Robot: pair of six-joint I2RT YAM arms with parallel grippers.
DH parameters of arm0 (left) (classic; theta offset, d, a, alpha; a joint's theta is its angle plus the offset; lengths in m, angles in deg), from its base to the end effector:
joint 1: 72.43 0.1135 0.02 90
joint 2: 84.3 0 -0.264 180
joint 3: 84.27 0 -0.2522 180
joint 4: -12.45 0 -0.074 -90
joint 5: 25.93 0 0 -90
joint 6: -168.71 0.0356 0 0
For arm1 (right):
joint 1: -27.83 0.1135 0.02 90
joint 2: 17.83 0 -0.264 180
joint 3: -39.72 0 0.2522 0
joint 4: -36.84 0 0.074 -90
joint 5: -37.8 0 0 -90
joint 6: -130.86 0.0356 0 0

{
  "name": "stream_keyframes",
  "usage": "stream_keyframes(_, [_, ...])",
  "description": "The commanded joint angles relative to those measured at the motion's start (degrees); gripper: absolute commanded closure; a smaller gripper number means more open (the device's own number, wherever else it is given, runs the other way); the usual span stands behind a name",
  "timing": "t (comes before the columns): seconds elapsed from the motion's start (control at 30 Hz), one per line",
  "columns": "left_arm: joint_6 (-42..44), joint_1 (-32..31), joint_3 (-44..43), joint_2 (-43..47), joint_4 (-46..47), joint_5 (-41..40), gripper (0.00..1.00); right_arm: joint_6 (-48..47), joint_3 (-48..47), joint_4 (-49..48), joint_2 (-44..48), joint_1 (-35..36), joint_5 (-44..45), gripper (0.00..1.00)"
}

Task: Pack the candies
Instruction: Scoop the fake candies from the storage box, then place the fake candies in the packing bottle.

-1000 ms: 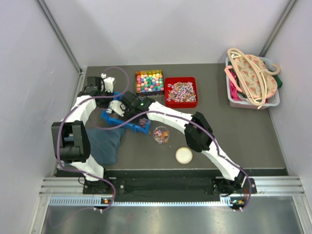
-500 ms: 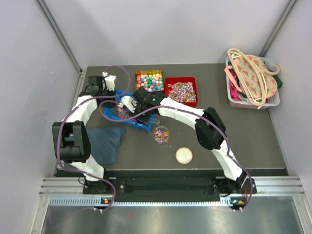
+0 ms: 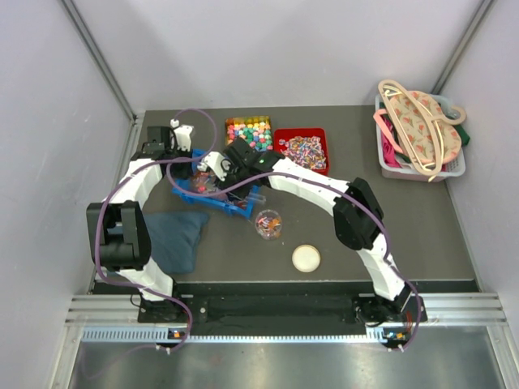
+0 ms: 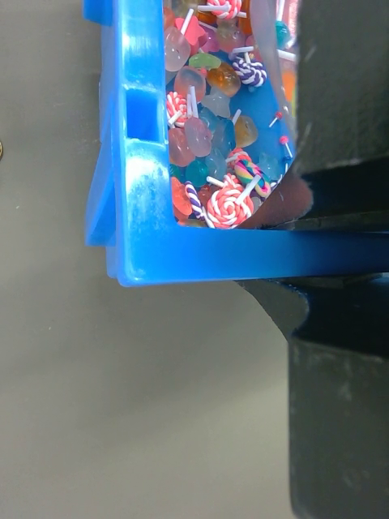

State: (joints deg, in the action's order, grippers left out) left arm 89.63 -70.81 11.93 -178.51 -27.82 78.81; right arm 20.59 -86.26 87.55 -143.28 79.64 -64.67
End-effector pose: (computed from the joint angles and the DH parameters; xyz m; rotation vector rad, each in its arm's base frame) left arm 0.3562 0.0010 0.2473 0.3083 2.4081 -0.2172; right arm 0.3000 0.3938 0.2474 -1.5406 1.9503 0.5056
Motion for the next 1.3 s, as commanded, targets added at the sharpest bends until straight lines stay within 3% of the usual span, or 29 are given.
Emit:
stream_keyframes(0.0, [-2.39,0.04,-1.33,4.48,5.06,4.15,1.00,1.37,1.04,-3.46,5.21,-1.71,-0.80,1.00])
stream_keyframes(0.53, [-2.39,0.04,-1.41,3.69,5.14,4.15,1.00,2.26,9.65,-5.93,12.59,-7.07,-2.30,1.00])
stream_keyframes(1.27, [-2.74,0.04,-1.59,2.81,5.23,3.45,1.00,-5.39,20.81,-4.25,22.26,-7.16,-0.45,1.00])
